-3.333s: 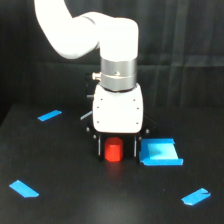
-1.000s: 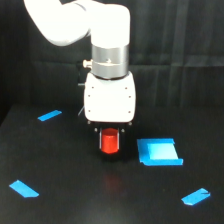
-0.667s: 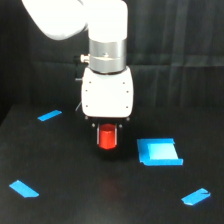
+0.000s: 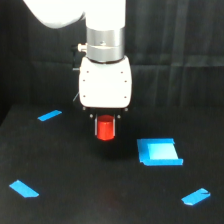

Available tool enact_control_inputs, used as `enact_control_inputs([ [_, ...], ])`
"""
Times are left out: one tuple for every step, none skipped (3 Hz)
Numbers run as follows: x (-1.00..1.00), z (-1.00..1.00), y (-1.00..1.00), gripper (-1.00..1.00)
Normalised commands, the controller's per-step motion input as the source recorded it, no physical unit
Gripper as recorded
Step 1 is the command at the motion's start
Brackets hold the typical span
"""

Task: Pick up the red object from the table

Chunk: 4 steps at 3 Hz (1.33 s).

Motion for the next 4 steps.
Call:
enact_control_inputs([
  [0.15,0.99,-0.09,-0.99],
  [0.12,0.73,-0.05,-1.0],
  [0.02,0.49,-0.03,-0.89],
  [-0.03,0.17,0.0,-1.0],
])
